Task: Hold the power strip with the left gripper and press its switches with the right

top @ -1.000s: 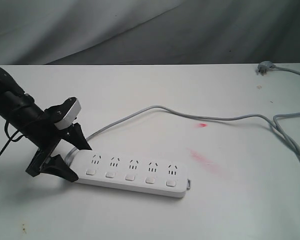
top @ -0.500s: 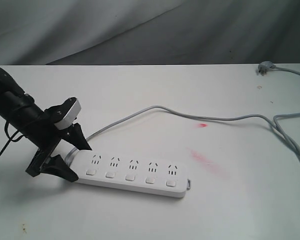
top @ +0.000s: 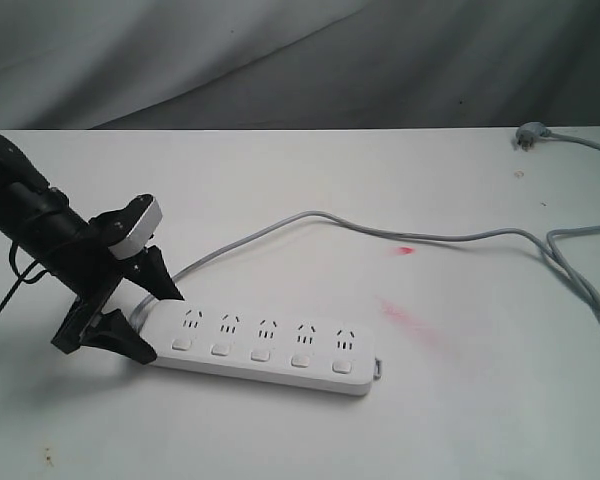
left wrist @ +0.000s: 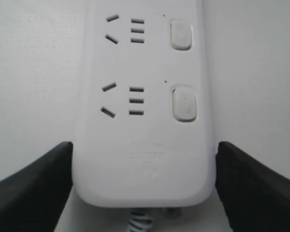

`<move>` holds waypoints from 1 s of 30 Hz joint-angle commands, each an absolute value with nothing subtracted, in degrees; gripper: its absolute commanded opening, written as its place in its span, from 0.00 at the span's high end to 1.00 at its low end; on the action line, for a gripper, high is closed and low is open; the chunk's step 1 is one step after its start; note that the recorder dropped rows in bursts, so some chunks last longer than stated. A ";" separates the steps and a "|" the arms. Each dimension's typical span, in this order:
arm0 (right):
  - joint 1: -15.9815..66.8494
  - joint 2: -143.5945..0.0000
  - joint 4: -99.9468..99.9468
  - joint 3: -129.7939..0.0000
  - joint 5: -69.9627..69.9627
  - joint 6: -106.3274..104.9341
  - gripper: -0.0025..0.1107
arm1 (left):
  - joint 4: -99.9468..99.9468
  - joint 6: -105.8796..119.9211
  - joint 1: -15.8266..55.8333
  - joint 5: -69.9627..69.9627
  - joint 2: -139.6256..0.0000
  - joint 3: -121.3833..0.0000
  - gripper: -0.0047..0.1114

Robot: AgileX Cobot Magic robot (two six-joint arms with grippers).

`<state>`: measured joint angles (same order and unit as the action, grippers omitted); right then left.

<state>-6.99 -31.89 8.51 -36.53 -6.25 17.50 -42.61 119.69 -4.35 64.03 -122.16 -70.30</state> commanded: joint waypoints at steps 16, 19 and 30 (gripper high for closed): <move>-4.34 -84.23 53.08 -88.40 69.96 -66.29 0.98 | -42.99 119.99 -3.99 64.25 -122.11 -70.63 0.65; 0.70 -88.45 45.04 -88.40 69.88 -66.52 0.98 | -42.99 119.99 -3.99 64.25 -122.11 -70.63 0.65; 18.82 -107.19 42.50 -88.30 52.04 -65.03 0.45 | -42.99 119.99 -3.99 64.25 -122.11 -70.63 0.65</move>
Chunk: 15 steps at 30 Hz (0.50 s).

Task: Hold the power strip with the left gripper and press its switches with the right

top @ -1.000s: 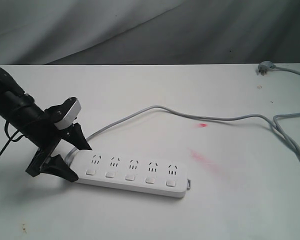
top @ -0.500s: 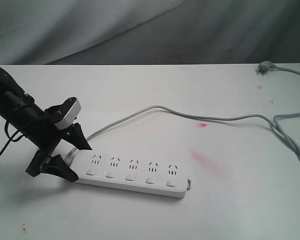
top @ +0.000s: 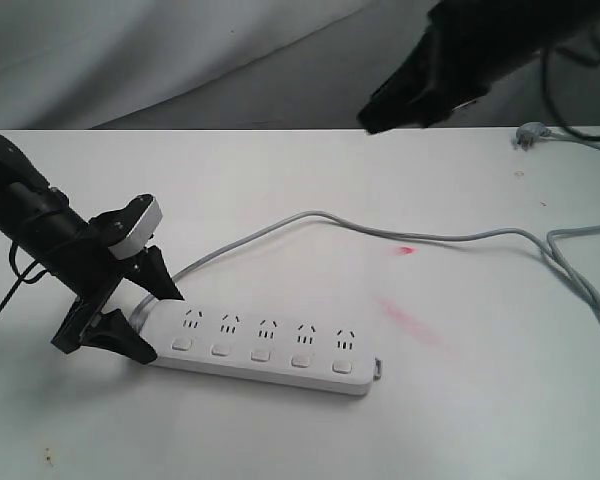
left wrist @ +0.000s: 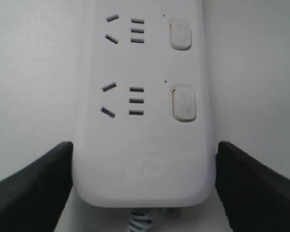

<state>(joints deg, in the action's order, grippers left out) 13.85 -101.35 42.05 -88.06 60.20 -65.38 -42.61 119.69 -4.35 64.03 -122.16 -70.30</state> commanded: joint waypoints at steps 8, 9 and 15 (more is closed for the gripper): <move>28.48 -120.12 42.78 -88.41 39.50 -65.43 0.34 | -42.99 119.99 -3.99 64.25 -122.11 -70.63 0.65; 29.23 -121.17 42.78 -88.41 39.36 -65.43 0.35 | -42.99 119.99 -3.99 64.25 -122.11 -70.63 0.65; 32.72 -123.25 44.81 -88.41 40.75 -73.29 0.35 | -42.99 119.99 -3.99 64.25 -122.11 -70.63 0.65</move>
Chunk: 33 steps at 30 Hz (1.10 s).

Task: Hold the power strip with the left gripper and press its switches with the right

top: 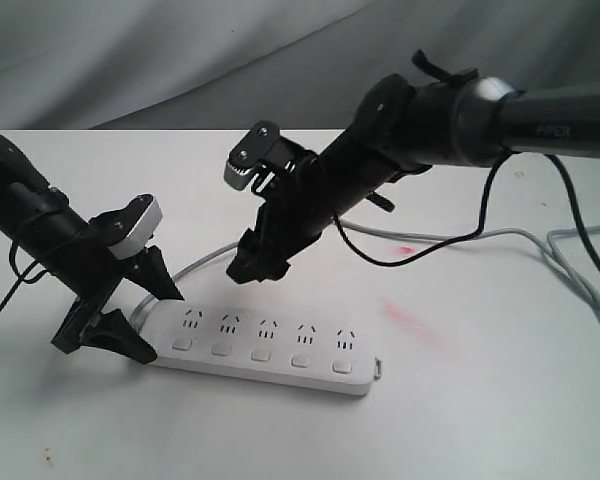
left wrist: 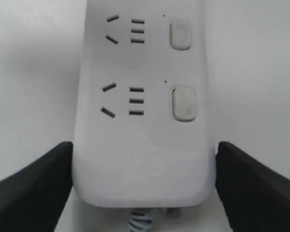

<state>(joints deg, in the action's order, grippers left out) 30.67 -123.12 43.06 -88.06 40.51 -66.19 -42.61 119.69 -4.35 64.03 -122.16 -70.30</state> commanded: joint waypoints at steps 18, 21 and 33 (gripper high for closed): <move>37.44 -128.06 64.63 -87.84 40.32 -92.74 0.35 | -42.99 119.99 -3.99 64.25 -122.11 -70.63 0.65; 38.75 -128.35 63.41 -87.84 37.99 -92.62 0.35 | -42.99 119.99 -3.99 64.25 -122.11 -70.63 0.65; 39.26 -128.35 54.31 -87.84 35.64 -85.44 0.35 | -42.99 119.99 -3.99 64.25 -122.11 -70.63 0.65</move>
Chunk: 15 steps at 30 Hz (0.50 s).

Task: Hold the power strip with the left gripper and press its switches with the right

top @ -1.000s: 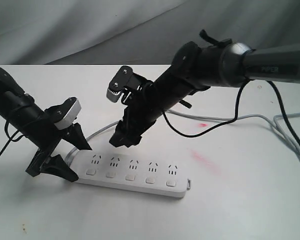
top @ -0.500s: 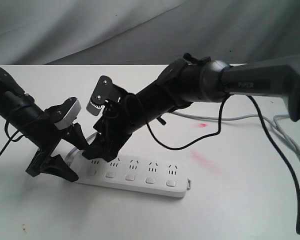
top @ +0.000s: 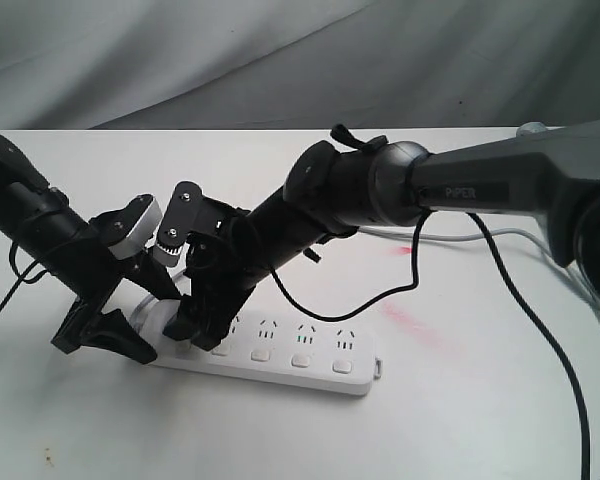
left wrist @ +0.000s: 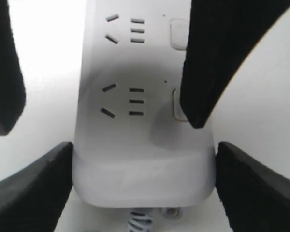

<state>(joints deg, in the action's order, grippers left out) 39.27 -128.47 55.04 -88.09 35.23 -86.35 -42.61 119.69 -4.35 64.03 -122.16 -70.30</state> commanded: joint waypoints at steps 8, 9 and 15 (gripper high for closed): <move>39.37 -128.35 52.91 -87.84 35.66 -84.45 0.35 | -42.99 119.99 -3.99 64.25 -122.11 -70.63 0.65; 39.37 -128.45 52.66 -87.84 35.79 -84.34 0.35 | -42.99 119.99 -3.99 64.25 -122.11 -70.63 0.65; 39.37 -129.23 51.72 -87.84 35.79 -83.66 0.35 | -42.99 119.99 -3.99 64.25 -122.11 -70.63 0.65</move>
<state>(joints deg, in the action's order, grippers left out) 39.27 -128.59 52.32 -88.09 35.34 -83.98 -42.61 119.69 -4.35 64.03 -122.16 -70.30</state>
